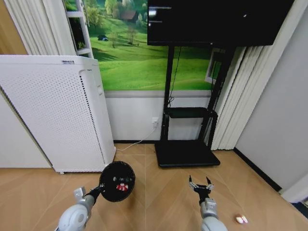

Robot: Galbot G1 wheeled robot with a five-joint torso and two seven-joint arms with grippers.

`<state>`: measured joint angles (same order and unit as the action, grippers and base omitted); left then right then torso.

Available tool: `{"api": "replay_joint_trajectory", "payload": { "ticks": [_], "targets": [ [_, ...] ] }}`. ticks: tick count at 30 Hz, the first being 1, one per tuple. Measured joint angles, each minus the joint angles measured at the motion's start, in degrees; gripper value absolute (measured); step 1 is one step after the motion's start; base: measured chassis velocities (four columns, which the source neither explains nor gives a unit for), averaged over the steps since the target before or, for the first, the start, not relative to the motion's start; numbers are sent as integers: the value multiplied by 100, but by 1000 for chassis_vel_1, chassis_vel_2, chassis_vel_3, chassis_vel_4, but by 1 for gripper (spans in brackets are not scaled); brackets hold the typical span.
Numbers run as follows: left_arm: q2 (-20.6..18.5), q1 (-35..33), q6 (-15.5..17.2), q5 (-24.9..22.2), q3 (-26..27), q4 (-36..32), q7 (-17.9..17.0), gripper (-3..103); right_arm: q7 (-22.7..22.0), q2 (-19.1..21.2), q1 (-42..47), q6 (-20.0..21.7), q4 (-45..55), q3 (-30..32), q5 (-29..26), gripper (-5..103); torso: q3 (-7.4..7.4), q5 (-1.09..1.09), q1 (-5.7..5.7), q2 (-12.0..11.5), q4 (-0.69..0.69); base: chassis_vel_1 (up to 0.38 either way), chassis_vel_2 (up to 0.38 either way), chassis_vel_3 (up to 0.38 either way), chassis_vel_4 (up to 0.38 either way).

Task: Pick up the trash bin and place the garbage on the floor into it.

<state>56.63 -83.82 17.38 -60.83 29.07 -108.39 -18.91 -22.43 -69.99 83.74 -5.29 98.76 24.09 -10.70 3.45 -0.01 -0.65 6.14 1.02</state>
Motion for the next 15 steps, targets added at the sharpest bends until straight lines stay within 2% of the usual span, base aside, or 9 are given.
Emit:
{"api": "replay_joint_trajectory", "payload": {
  "ticks": [5, 15],
  "targets": [
    [21, -201, -32, 0, 295, -108, 54, 0, -17, 1, 136, -37, -42, 109, 26, 100, 0, 2, 0, 0, 0, -155, -143, 141, 147],
    [94, -220, -34, 25, 347, -126, 72, 0, -96, -49, 332, -50, -110, 261, 64, 100, 0, 3, 0, 0, 2, -239, -240, 236, 234]
  ]
}}
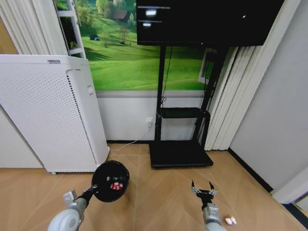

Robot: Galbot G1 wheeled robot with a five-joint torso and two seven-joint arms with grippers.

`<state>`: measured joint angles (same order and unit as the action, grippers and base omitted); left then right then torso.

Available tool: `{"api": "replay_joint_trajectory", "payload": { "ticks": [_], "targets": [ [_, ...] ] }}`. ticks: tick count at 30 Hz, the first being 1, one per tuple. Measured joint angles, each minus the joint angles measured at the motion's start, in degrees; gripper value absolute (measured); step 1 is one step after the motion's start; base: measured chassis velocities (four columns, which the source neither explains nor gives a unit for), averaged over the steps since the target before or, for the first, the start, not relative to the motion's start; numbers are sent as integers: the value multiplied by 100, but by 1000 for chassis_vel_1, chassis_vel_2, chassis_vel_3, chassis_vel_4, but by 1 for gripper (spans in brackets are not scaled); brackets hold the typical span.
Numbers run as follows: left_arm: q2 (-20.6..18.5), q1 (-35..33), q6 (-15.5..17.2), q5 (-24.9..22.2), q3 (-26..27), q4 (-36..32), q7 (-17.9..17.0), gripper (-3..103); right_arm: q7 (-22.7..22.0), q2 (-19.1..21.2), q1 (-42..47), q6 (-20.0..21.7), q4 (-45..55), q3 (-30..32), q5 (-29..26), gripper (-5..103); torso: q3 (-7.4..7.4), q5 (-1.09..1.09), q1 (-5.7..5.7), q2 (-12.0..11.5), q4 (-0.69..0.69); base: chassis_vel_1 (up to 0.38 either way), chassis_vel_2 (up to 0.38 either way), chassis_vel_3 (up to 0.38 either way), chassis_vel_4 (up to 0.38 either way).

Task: Pick up the trash bin and place the garbage on the floor into it.

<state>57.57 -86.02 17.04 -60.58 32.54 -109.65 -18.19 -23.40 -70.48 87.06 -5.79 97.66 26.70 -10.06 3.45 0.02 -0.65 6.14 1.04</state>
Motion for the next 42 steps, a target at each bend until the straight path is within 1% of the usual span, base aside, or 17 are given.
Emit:
{"api": "replay_joint_trajectory", "payload": {
  "ticks": [3, 6, 8, 10, 11, 13, 15, 17, 19, 22, 25, 29, 30, 34, 37, 39, 42],
  "targets": [
    [27, -29, -19, 38, -1, -6, 25, 0, -49, -41, 42, -57, -95, 18, 29, 100, 0, -5, 0, 0, -1, -262, -294, 300, 294],
    [32, -66, -34, 60, 13, -7, 72, 0, -60, -71, 27, -168, -322, 5, 80, 100, 0, 0, 0, 0, 1, -335, -345, 321, 341],
    [30, -87, -37, 52, 66, -21, 76, 0, -56, -61, -98, -202, -623, -22, 138, 100, 0, -6, 0, 0, 0, -270, -334, 265, 326],
    [29, -96, -37, 41, 92, -34, 78, 0, -44, -46, -156, -178, -744, -24, 148, 100, 1, -7, -1, 0, -1, -217, -232, 194, 242],
    [26, -108, -37, 28, 136, -40, 88, 0, -7, -18, -201, -119, -863, -19, 127, 100, 0, -3, 0, 0, 2, -139, -232, 194, 109],
    [25, -127, -38, 21, 190, -41, 100, 0, 43, 17, -248, -47, -998, -14, 63, 100, 1, -1, 0, 0, -1, 0, -96, 132, 109],
    [1, -181, -52, 10, 306, -44, 165, 0, 204, 62, -293, 76, -1366, -12, -190, 100, 0, -2, -1, 0, -1, 0, -48, 17, 20],
    [-9, -191, -59, 11, 324, -43, 186, 0, 251, 64, -288, 117, -1449, -8, -310, 100, 0, 0, -1, 0, -1, 31, 38, -15, -41],
    [-21, -207, -79, 39, 357, 4, 238, 0, 409, 48, -234, 262, -1625, -5, -669, 100, 0, -2, 0, 0, -3, 67, 84, -53, -84],
    [-8, -216, -87, 47, 365, 15, 255, 0, 556, 17, -191, 349, -1793, -7, -813, 100, 0, -1, 0, 0, -2, 60, 70, -54, -75],
    [1, -215, -90, 38, 335, -3, 259, 0, 678, -3, -227, 366, -2061, -25, -710, 100, 0, -2, 0, 0, 1, 37, 9, -19, -33],
    [2, -208, -90, 33, 300, -14, 257, 0, 690, -29, -340, 390, -2294, -39, -633, 100, 0, -2, 0, 0, 0, 0, 0, 0, 0],
    [2, -205, -90, 28, 297, -19, 252, 0, 700, -29, -394, 426, -2406, -57, -627, 103, 0, -2, -1, 0, 0, 0, 0, 0, 0],
    [1, -207, -90, 25, 299, -19, 246, 0, 747, -21, -471, 473, -2579, -102, -627, 99, 0, -2, 0, 0, -1, 0, 0, 0, 0],
    [1, -214, -104, 27, 304, -12, 227, 0, 872, -33, -552, 637, -2770, -140, -631, 97, 0, -2, 0, 0, -1, 0, 0, 0, 0],
    [-5, -229, -109, 28, 307, -5, 221, 0, 966, -49, -652, 795, -2981, -186, -591, 94, 1, -2, 0, 0, -1, 0, 0, 0, 0],
    [-11, -229, -111, 28, 307, -1, 216, 0, 999, -53, -697, 847, -3067, -205, -560, 93, 0, -3, 0, 0, -1, 0, 0, 0, 0]
  ]
}}
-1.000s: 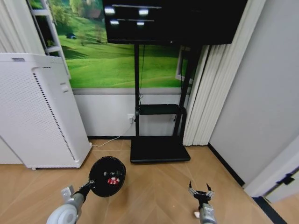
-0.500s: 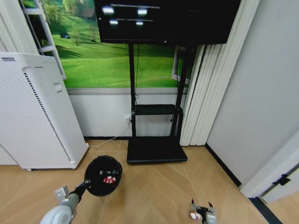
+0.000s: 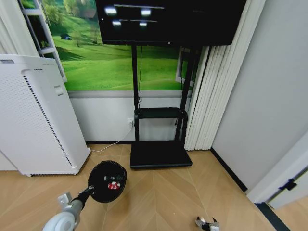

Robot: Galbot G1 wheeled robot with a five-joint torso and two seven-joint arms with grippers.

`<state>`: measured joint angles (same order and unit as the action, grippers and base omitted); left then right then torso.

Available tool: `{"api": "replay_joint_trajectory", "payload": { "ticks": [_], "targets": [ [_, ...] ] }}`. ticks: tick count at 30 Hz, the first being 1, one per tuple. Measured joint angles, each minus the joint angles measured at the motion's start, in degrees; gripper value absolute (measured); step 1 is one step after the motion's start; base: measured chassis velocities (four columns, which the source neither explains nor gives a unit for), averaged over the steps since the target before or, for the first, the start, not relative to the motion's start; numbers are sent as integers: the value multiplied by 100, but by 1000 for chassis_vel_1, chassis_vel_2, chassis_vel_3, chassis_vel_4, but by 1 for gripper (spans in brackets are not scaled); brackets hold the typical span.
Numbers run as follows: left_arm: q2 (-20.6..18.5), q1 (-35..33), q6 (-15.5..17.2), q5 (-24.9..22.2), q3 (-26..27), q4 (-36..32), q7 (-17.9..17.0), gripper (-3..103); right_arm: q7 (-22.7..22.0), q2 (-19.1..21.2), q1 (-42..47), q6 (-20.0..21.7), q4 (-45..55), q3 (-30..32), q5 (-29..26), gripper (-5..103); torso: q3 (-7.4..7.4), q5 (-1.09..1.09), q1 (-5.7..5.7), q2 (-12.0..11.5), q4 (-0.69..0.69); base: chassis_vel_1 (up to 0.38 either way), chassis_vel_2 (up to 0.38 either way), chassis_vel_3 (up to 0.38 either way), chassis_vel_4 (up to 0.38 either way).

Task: Pick up the trash bin and place the garbage on the floor into it.

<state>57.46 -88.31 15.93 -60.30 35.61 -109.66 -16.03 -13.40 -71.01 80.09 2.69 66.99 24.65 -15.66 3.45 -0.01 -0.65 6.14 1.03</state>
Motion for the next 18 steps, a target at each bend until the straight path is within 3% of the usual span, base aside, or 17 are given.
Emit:
{"api": "replay_joint_trajectory", "payload": {
  "ticks": [6, 9, 10, 11, 12, 13, 15, 16, 18],
  "targets": [
    [-11, 10, -1, -3, -2, 4, -10, 0, 75, 8, -50, 39, -64, 2, 139, 77, 0, 0, 0, 0, 0, 0, 0, 0, 0],
    [6, 10, -3, 6, -4, 16, -11, 0, 55, 19, 66, -24, 138, 65, 130, 60, 0, 0, 0, 0, 1, 0, 0, 0, 0],
    [6, 10, -3, 6, -4, 16, -11, 0, 55, 19, 66, -24, 138, 65, 130, 60, 0, 0, 0, 0, 1, 0, 0, 0, 0],
    [17, 5, -5, 20, -6, 28, -9, 0, 23, 23, 156, -113, 378, 125, 73, 52, 0, 0, 0, 0, 1, 0, 0, 0, 0],
    [23, 3, -7, 24, -7, 32, -7, 0, 7, 26, 192, -152, 474, 150, 51, 52, 0, 1, 0, 0, 0, 0, 0, 0, 0],
    [33, 2, -11, 34, -8, 41, 1, 0, -68, 25, 311, -200, 745, 250, 4, 59, 0, 1, 0, 0, -1, 0, 0, 0, 0],
    [39, 2, -15, 46, -12, 49, 5, 0, -106, 17, 399, -188, 915, 330, -37, 59, 0, 1, 0, 0, 0, 0, 0, 0, 0],
    [40, 6, -18, 55, -18, 62, 10, 0, -162, 13, 558, -88, 1161, 459, -153, 70, 0, 1, 0, 0, -1, 0, 0, 0, 0],
    [40, 17, -19, 56, -22, 72, 12, 0, -183, 11, 714, 19, 1350, 545, -273, 75, 0, 2, 0, 0, -1, 0, 0, 0, 0]
  ]
}}
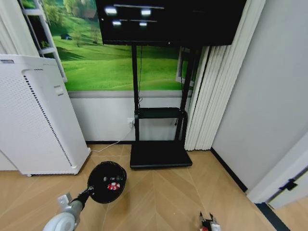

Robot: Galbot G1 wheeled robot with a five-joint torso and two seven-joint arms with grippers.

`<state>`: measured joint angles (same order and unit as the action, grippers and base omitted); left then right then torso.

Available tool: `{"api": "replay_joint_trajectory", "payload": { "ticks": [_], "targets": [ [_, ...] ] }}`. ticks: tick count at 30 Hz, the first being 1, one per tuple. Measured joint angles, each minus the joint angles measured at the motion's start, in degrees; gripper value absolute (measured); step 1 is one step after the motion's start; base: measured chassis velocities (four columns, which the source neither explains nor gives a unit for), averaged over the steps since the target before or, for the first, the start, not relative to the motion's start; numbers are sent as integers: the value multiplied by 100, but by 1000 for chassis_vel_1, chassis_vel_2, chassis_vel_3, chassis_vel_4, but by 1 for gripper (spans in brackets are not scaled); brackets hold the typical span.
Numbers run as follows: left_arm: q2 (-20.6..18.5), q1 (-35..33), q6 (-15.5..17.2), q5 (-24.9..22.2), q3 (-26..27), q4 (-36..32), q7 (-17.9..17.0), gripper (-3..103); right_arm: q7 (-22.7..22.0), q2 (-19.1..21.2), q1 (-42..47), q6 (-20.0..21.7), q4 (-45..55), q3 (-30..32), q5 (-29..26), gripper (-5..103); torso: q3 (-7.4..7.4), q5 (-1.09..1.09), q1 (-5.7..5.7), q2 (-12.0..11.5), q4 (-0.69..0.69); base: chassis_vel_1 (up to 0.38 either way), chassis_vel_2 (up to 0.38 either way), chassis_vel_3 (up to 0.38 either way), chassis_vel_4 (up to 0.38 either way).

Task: Pick up the trash bin and place the garbage on the floor into it.

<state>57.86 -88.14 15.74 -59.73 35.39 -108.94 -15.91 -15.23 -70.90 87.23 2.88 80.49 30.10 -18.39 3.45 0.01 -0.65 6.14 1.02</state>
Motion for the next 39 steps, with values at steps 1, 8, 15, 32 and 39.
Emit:
{"api": "replay_joint_trajectory", "payload": {
  "ticks": [1, 8, 15, 32, 39],
  "targets": [
    [0, 10, -3, 0, 0, 7, 1, 0, -10, 0, 120, 67, 111, 45, -93, 75, 0, 0, 0, 0, 0, 0, 0, 0, 0],
    [24, 50, -36, 29, -28, 74, 35, 0, -318, -184, 504, 276, 317, 141, -566, 99, 0, -2, 0, 0, 2, 0, 0, 0, 0],
    [53, 48, -49, 54, -46, 100, 64, 0, -470, -259, 436, 450, 250, 6, -842, 99, 0, -1, 0, 0, 1, 0, 0, 0, 0],
    [-28, 192, -57, 81, -227, 202, 58, 0, -410, -261, 42, 486, -434, -262, -575, 86, 0, -1, 0, 0, 1, 0, 0, 0, 0],
    [-39, 237, -59, 96, -259, 227, 42, 0, -197, -253, 28, 422, -546, -266, -520, 56, 0, -1, 0, 0, 1, 0, 0, 0, 0]
  ]
}}
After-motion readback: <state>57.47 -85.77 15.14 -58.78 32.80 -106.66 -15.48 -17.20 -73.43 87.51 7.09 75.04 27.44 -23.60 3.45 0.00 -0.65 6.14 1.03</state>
